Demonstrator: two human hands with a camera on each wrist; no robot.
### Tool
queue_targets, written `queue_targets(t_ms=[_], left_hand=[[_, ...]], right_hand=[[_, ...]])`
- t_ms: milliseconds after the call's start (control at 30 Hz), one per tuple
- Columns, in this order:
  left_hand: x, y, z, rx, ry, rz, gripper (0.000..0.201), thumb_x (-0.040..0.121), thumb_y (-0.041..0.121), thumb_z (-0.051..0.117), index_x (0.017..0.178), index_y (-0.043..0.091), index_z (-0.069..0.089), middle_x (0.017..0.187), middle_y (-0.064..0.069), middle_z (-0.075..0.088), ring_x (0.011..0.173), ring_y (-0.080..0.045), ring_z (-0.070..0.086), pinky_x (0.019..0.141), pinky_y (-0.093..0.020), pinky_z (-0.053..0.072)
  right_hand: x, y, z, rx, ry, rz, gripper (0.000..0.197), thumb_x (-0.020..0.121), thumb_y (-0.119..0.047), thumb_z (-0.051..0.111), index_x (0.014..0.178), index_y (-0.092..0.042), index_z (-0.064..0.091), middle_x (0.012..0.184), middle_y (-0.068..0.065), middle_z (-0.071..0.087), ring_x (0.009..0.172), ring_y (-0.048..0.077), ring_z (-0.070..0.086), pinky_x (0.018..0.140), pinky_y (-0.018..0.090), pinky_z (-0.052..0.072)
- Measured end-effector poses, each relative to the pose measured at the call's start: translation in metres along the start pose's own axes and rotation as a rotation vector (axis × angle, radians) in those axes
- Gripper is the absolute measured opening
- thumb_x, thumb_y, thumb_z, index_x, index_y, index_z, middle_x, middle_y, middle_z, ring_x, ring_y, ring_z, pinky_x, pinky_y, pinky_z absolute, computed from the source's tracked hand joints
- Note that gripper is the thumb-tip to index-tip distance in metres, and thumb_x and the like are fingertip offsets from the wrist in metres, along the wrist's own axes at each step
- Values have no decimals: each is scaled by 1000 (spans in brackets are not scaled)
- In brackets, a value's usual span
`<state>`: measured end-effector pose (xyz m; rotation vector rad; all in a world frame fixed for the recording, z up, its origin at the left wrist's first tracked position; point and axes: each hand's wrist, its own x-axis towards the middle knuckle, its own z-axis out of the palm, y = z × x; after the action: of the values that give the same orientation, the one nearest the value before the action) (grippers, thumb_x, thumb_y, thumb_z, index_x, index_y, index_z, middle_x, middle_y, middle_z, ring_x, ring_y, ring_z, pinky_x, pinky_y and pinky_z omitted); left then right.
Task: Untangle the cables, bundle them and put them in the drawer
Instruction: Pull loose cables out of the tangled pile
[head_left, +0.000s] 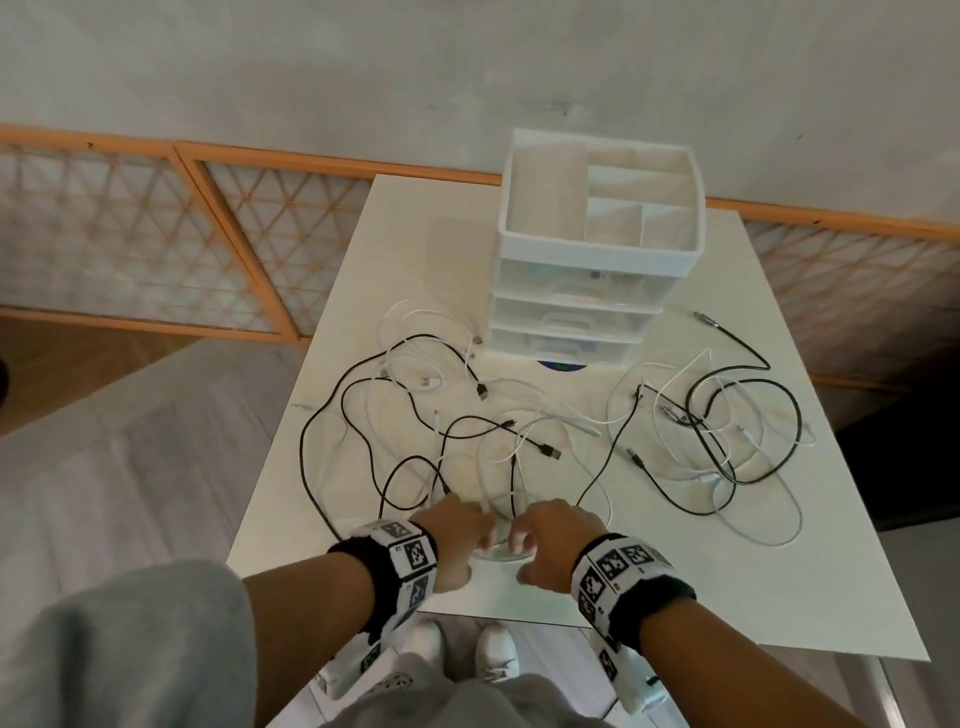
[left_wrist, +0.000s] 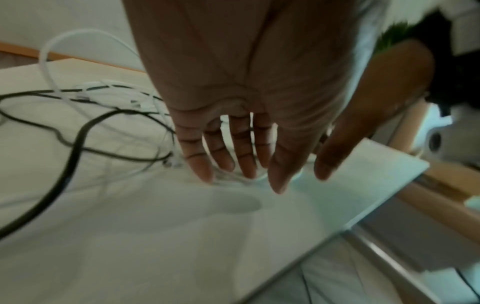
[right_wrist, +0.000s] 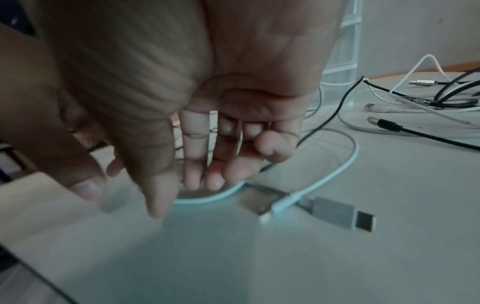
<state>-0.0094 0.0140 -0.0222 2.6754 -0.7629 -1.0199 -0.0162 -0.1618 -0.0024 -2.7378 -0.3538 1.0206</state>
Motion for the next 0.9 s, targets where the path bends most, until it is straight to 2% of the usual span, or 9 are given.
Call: queue_targets(t_ms=[100, 200, 300, 400, 467, 533, 667, 800, 900], left_hand=[[1, -2, 12, 38, 90, -20, 27, 87, 7, 55, 110, 18, 62, 119, -3, 55, 117, -27, 45, 94, -38, 45], [-1, 1, 4, -225, 337, 51, 19, 90, 7, 50, 105, 13, 60, 107, -5, 54, 98, -28, 56, 82, -36, 47], [-8, 17, -35, -402, 612, 190, 9, 95, 13, 50, 99, 12, 58, 93, -2, 53, 80, -24, 56, 74, -40, 48], [-18, 25, -79, -545, 828, 241, 6, 97, 16, 54, 92, 13, 57, 76, 5, 57, 68, -10, 51, 66, -26, 44], [-20, 15, -92, -535, 841, 194, 5, 95, 16, 57, 90, 16, 56, 68, 6, 55, 61, -6, 47, 59, -21, 39], [-17, -6, -89, -474, 741, 68, 8, 96, 17, 54, 89, 16, 57, 66, 7, 54, 61, -11, 49, 56, -21, 34], [-13, -47, -72, -422, 710, -93, 15, 98, 13, 50, 92, 7, 63, 89, -5, 67, 86, -26, 60, 69, -20, 30], [-19, -65, -87, -463, 714, -174, 25, 102, 27, 44, 90, 10, 59, 90, -9, 66, 85, -30, 59, 73, -33, 39], [-35, -54, -121, -840, 672, -72, 31, 103, 39, 40, 88, 21, 60, 97, -9, 70, 98, -30, 66, 79, -47, 59]], right_hand=[[1, -1, -1, -17, 45, -5, 11, 81, -24, 63, 81, -33, 70, 101, -8, 68, 95, 21, 67, 81, 30, 54], [-3, 2, -11, 177, 222, -64, 9, 79, -27, 62, 81, -34, 57, 97, -13, 67, 91, 16, 64, 82, 33, 54], [-10, 1, -28, 284, 338, -91, 17, 84, -37, 67, 92, -33, 53, 90, -12, 68, 87, 17, 65, 79, 34, 52], [-15, 1, -54, 368, 548, -46, 33, 95, -43, 58, 73, -18, 56, 67, -2, 64, 71, 24, 61, 68, 31, 48], [-25, 1, -86, 526, 734, -20, 46, 96, -41, 58, 66, -6, 58, 59, 9, 59, 63, 28, 55, 60, 26, 39], [-42, 1, -124, 711, 918, -39, 48, 95, -39, 61, 62, -5, 59, 53, 4, 54, 55, 22, 48, 58, 27, 38], [-82, 4, -181, 1030, 1203, -114, 36, 92, -32, 68, 62, -11, 64, 61, 10, 56, 58, 19, 49, 60, 25, 43], [-80, 28, -188, 1042, 1289, 1, 28, 82, -39, 74, 66, -18, 67, 72, 12, 60, 67, 22, 52, 69, 37, 48], [-61, 41, -173, 878, 1189, 220, 19, 82, -38, 73, 82, -19, 71, 79, 0, 69, 70, 16, 59, 80, 40, 54]])
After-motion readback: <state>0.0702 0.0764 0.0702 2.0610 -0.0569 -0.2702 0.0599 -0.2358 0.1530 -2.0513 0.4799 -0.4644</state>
